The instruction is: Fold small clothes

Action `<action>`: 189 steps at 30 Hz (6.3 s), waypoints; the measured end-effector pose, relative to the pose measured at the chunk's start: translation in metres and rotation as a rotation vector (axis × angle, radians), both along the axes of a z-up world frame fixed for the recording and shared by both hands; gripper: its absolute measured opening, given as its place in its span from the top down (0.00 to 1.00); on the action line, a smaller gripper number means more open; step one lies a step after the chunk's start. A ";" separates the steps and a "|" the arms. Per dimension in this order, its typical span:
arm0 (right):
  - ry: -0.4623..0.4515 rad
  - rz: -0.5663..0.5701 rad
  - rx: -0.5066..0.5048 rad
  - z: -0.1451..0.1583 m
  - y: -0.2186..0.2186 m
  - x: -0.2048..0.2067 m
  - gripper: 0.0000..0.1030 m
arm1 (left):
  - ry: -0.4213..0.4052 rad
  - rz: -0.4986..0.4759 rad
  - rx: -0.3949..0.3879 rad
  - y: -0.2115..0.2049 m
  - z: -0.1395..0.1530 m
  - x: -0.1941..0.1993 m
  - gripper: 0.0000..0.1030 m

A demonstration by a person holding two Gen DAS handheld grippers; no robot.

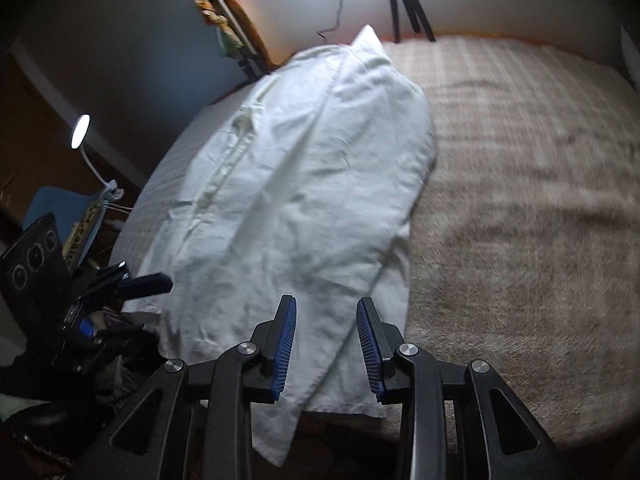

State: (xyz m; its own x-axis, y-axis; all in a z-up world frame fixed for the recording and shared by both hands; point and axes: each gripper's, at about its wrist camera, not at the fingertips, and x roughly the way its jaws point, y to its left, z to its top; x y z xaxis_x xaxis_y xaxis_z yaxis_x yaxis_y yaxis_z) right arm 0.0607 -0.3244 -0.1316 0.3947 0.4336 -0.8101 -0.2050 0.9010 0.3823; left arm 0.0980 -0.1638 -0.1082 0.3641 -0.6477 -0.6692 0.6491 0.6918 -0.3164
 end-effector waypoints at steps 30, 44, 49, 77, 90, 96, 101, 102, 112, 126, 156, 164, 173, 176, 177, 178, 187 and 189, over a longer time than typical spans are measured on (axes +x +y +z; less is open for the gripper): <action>0.015 -0.115 0.048 -0.005 -0.037 0.010 0.56 | -0.100 0.029 0.104 -0.016 -0.009 -0.015 0.83; 0.084 -0.061 0.326 -0.014 -0.037 -0.008 1.00 | -0.222 -0.129 0.151 -0.097 -0.014 -0.031 0.56; 0.042 -0.077 0.431 0.000 -0.043 -0.007 1.00 | -0.299 -0.091 0.234 -0.120 -0.021 -0.024 0.55; 0.036 -0.263 0.278 -0.037 -0.066 0.150 0.50 | -0.128 0.086 -0.054 -0.066 -0.010 0.019 0.93; -0.051 -0.211 0.004 0.023 0.006 0.192 0.98 | -0.057 0.158 -0.137 -0.026 -0.015 0.017 0.93; -0.084 -0.093 -0.153 0.050 0.075 0.203 0.98 | -0.022 0.228 -0.189 0.010 -0.021 0.009 0.93; -0.090 0.012 -0.246 0.044 0.136 0.207 0.98 | 0.014 0.276 -0.216 0.032 -0.029 0.006 0.93; -0.087 0.031 -0.263 0.040 0.148 0.208 0.98 | 0.025 0.283 -0.222 0.035 -0.030 0.006 0.93; 0.011 0.166 -0.285 -0.007 0.206 0.218 0.82 | 0.121 0.268 -0.208 0.050 -0.035 0.000 0.87; -0.036 0.035 -0.054 0.019 0.095 0.071 0.75 | -0.058 0.223 -0.032 0.116 0.022 -0.018 0.76; -0.161 0.094 -0.024 0.024 0.083 0.018 0.69 | -0.001 0.303 0.041 0.152 0.008 0.045 0.63; -0.215 0.164 0.013 0.053 0.102 0.099 0.72 | -0.059 0.079 0.065 0.064 0.013 0.078 0.63; -0.139 0.178 -0.003 0.024 0.119 0.218 0.75 | 0.017 -0.015 0.106 0.032 -0.023 0.111 0.63; -0.128 0.164 0.004 0.014 0.118 0.251 0.75 | 0.060 -0.018 0.101 0.030 -0.032 0.119 0.63; -0.122 0.163 0.007 0.010 0.118 0.260 0.75 | 0.063 -0.021 0.102 0.029 -0.034 0.119 0.63; -0.114 0.158 0.005 0.005 0.117 0.270 0.75 | 0.061 -0.026 0.103 0.027 -0.034 0.119 0.63; -0.076 0.007 -0.115 -0.021 0.082 0.328 0.79 | 0.062 -0.041 0.098 0.027 -0.032 0.118 0.63; -0.093 0.016 -0.063 -0.012 0.079 0.328 0.80 | 0.065 -0.041 0.097 0.026 -0.032 0.118 0.63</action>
State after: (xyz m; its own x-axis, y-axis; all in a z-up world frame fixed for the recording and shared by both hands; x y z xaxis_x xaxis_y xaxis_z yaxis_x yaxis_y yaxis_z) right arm 0.3883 -0.2455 -0.1431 0.4627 0.3901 -0.7961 -0.2518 0.9188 0.3039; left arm 0.2160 -0.1374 -0.1399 0.2925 -0.5926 -0.7506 0.6579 0.6943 -0.2918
